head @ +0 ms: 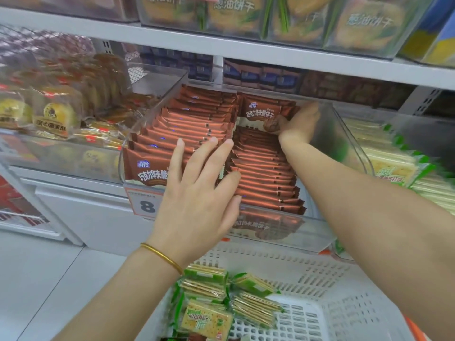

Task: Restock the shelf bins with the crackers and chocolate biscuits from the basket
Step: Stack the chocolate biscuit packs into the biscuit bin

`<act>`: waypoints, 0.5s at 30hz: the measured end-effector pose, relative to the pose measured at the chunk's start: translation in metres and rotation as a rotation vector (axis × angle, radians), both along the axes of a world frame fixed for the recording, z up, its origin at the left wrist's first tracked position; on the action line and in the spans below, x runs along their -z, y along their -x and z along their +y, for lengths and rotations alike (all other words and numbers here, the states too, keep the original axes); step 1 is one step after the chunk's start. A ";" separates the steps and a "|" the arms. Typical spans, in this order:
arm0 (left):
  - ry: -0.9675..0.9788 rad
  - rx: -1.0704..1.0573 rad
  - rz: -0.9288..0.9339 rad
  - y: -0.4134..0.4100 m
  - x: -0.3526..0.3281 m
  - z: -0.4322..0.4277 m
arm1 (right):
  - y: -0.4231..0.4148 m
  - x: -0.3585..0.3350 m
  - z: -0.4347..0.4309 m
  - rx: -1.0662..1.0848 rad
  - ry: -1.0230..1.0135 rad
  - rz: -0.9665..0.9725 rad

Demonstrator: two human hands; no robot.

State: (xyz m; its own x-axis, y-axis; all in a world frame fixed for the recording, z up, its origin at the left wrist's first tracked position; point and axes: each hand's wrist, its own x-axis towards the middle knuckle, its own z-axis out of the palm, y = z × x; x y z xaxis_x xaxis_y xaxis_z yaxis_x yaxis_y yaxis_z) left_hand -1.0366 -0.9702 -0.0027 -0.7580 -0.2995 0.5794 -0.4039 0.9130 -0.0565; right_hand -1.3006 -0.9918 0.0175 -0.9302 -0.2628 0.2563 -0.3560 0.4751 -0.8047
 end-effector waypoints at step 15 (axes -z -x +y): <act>0.125 0.155 0.136 -0.013 0.005 0.030 | -0.072 -0.022 0.076 -0.251 0.046 0.234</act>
State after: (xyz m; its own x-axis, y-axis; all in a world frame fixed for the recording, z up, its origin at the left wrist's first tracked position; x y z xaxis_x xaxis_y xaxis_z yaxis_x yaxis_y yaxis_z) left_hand -1.0234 -0.9406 -0.0081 -0.7016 -0.1050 0.7048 -0.2707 0.9542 -0.1273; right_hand -1.2282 -0.9154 0.0391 -0.7529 -0.4591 0.4715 -0.6342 0.3149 -0.7062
